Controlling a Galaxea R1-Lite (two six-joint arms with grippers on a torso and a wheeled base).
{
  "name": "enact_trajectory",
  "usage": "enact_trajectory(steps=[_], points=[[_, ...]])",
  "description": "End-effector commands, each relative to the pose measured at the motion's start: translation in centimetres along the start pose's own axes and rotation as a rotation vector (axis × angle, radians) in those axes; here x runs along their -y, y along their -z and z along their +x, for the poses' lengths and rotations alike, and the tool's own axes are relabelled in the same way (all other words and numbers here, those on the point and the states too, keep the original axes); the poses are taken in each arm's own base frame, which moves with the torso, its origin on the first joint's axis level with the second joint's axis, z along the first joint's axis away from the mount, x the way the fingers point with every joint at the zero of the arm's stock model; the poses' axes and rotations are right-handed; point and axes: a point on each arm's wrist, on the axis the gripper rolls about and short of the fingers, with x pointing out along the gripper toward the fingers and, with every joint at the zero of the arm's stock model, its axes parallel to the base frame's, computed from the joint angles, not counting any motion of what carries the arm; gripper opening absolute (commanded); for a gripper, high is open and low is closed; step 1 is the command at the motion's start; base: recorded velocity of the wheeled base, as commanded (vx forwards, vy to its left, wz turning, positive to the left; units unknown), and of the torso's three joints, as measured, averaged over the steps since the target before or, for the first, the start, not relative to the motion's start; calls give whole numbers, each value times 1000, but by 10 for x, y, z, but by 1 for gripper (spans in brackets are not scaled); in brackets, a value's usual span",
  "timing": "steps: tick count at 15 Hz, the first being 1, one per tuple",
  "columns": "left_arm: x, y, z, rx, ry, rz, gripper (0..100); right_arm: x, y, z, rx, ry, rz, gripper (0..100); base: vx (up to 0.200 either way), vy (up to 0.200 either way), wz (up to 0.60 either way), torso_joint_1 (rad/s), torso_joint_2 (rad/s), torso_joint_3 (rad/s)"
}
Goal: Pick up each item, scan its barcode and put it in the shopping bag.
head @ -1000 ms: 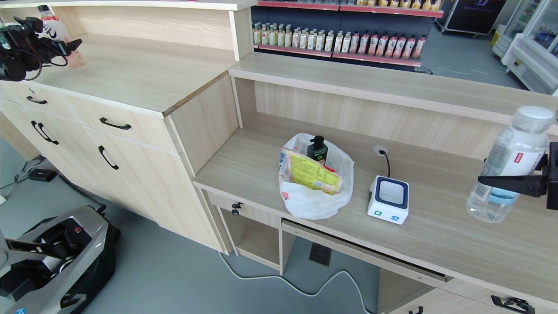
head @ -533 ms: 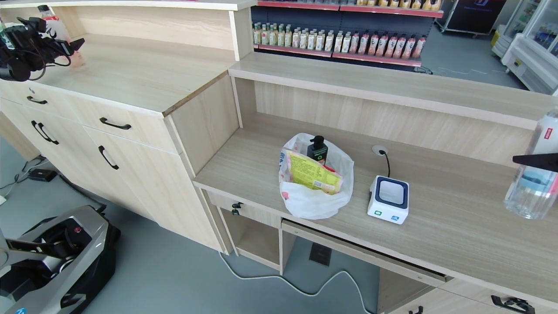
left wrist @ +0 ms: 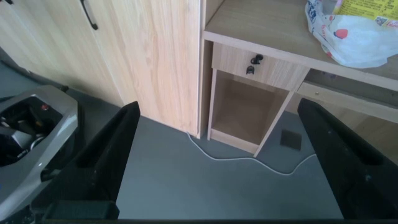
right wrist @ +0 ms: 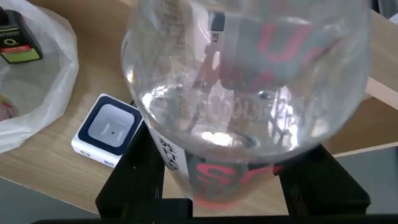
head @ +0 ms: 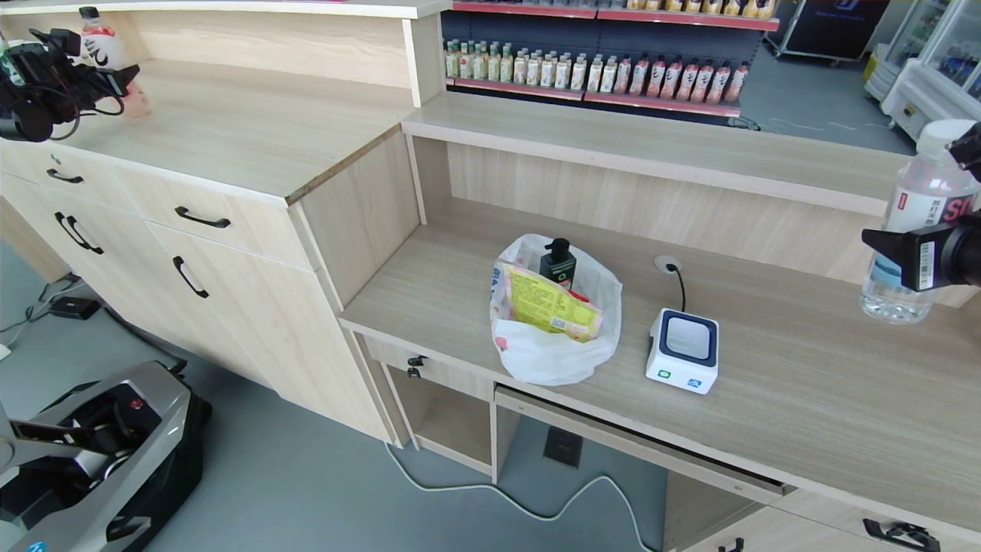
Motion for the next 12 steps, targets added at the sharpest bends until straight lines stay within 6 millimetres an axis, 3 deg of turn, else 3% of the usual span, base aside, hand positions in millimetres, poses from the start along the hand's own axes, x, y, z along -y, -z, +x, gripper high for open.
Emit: enact_trajectory(steps=[1, 2, 6, 8, 12], points=[[0, 0, 0, 0, 1, 0, 100, -8, 2, 5, -9, -30, -9, 0, 0, 0, 0, 0, 0, 0], [0, 0, 0, 0, 0, 0, 100, -12, -1, 4, 11, -46, -3, 0, 0, 0, 0, 0, 0, 0], [0, 0, 0, 0, 0, 0, 100, -27, -4, 13, 58, -84, -4, 0, 0, 0, 600, 2, 5, -1], [0, 0, 0, 0, 1, 0, 100, -29, 0, 18, 56, -88, -3, 0, 0, 0, 0, 0, 0, 0], [0, 0, 0, 0, 0, 0, 100, -44, 27, 68, 69, -118, 45, 0, 0, 0, 0, 0, 0, 0]])
